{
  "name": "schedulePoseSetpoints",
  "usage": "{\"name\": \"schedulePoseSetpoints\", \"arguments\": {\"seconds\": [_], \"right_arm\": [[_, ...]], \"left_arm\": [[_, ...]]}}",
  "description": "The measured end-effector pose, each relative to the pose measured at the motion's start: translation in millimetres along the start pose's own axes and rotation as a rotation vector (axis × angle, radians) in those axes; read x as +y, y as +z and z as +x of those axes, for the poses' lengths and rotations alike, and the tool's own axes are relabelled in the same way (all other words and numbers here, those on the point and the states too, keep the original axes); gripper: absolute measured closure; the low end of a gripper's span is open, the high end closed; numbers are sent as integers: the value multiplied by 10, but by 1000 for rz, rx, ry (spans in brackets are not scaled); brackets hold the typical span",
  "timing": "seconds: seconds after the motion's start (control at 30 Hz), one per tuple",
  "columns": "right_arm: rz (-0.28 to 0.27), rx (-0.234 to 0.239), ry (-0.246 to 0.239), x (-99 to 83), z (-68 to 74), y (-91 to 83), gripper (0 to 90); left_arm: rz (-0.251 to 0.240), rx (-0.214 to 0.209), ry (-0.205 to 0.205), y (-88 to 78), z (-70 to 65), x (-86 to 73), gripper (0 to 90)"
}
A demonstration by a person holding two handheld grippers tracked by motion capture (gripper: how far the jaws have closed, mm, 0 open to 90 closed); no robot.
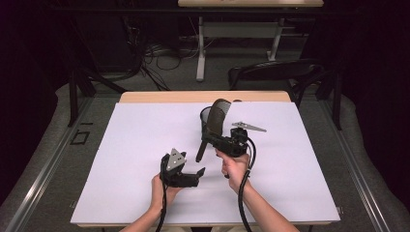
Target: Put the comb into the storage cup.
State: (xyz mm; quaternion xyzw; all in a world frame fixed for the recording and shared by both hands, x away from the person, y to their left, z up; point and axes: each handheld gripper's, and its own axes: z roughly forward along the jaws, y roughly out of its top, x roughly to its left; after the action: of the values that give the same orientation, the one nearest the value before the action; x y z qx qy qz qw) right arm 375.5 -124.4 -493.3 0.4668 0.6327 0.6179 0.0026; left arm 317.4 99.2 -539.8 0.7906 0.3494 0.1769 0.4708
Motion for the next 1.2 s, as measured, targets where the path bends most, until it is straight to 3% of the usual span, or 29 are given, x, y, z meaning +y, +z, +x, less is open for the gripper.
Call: {"name": "schedulePoseSetpoints", "arguments": {"seconds": [0.37,1.0,1.2], "right_arm": [[-1,-72,-134,36,56,-99,731],[18,-146,-274,20,81,-264,731],[23,-173,-316,26,77,-354,731]], "left_arm": [[3,25,-20,-162,153,6,11],[31,53,-6,-304,286,-19,3],[26,69,-19,-406,359,-41,3]]}}
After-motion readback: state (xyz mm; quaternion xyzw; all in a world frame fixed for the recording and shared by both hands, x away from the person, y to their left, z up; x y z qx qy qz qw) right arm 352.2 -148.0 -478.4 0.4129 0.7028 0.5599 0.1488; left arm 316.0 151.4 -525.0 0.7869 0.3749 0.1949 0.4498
